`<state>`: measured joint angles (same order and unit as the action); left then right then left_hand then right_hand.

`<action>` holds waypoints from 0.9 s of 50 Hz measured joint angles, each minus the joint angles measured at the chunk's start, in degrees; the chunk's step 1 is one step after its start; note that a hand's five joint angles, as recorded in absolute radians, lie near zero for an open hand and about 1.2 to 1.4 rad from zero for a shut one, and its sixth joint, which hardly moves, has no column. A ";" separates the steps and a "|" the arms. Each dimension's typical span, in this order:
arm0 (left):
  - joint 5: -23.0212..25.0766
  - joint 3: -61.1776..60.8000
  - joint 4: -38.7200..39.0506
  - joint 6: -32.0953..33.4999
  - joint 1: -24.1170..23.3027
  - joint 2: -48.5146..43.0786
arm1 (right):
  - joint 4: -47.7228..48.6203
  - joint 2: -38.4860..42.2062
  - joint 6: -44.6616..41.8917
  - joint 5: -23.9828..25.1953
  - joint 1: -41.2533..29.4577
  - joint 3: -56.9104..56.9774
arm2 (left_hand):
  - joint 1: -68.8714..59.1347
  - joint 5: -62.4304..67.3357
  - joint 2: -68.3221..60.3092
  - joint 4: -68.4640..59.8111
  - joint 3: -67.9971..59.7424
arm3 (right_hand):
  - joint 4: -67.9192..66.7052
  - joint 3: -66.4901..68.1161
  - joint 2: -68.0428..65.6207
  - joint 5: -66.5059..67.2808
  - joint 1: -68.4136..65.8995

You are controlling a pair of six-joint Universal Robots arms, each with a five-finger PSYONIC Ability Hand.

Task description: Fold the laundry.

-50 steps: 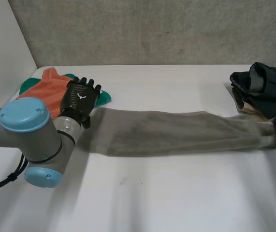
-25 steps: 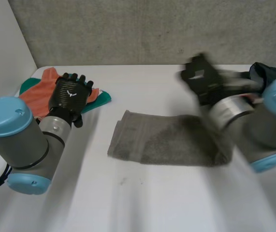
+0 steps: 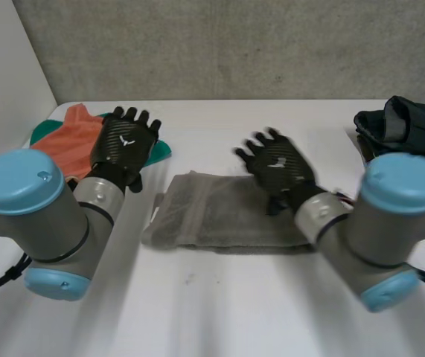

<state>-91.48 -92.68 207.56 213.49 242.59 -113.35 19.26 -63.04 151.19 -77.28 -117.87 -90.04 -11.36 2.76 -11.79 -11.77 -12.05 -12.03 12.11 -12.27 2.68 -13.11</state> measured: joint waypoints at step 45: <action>-0.64 1.91 -0.71 -0.09 -5.88 -2.01 | -9.37 -10.37 3.89 -2.50 11.86 -14.86 | 0.00 0.00 0.00 0.00 0.00 | -6.93 7.34 -7.95 5.67 -6.81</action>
<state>-92.12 -90.77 206.85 213.39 236.71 -115.36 9.88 -73.41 155.08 -79.78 -106.01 -104.90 -11.36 2.76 -11.79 -11.77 -12.05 -18.96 19.45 -20.22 8.35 -19.92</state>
